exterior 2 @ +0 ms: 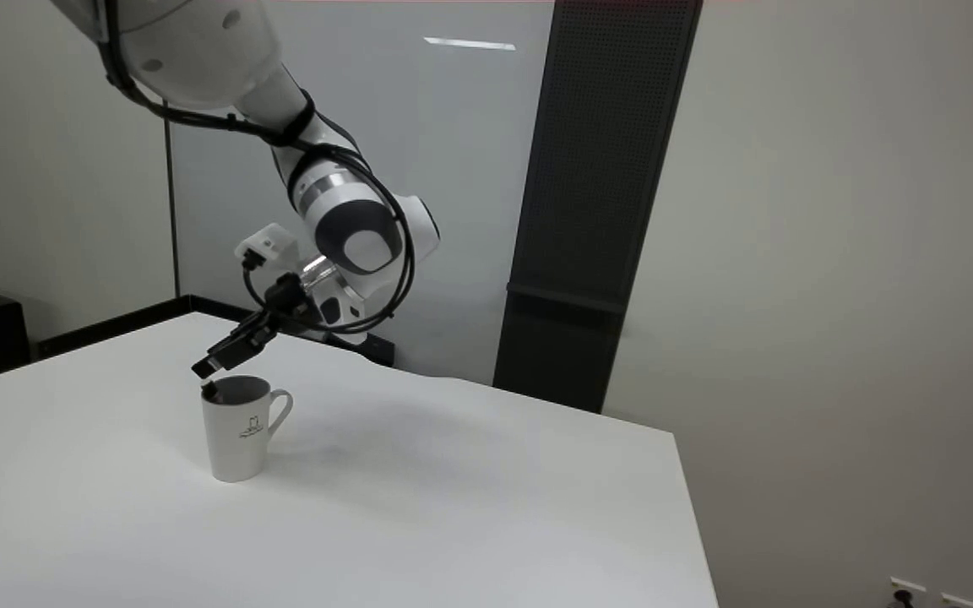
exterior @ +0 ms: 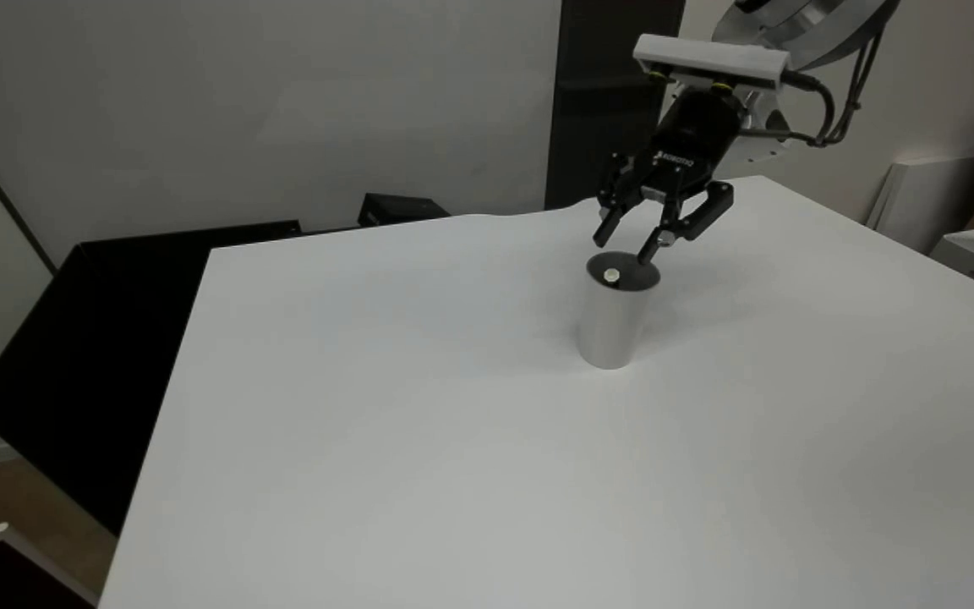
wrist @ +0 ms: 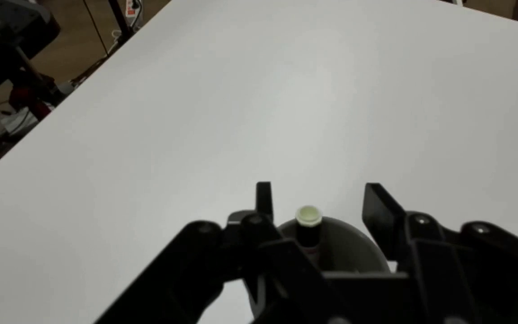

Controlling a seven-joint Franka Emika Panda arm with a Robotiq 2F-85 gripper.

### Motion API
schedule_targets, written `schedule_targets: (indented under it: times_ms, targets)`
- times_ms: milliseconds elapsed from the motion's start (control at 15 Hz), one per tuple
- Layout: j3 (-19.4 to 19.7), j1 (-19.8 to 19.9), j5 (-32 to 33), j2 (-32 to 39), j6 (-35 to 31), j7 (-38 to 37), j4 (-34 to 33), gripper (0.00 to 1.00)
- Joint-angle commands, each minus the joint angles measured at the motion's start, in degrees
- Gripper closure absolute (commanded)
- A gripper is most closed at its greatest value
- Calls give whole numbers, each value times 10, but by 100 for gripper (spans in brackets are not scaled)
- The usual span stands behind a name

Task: Put the pen inside the mug cup

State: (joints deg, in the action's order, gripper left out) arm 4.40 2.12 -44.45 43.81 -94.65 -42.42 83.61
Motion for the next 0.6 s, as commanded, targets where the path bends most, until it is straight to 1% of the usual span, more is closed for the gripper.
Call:
schedule_targets:
  times_ms: [0, 67, 200, 333, 533]
  targets:
    - [13, -35, 76, -46, -48, -4, 17, 9]
    - [12, -42, 101, -57, -66, -4, 22, 4]
    - [11, -55, 150, -76, -108, -4, 35, 0]
    - [9, -65, 198, -96, -162, -4, 56, 0]
    - [9, -80, 256, -125, -272, 1, 103, 0]
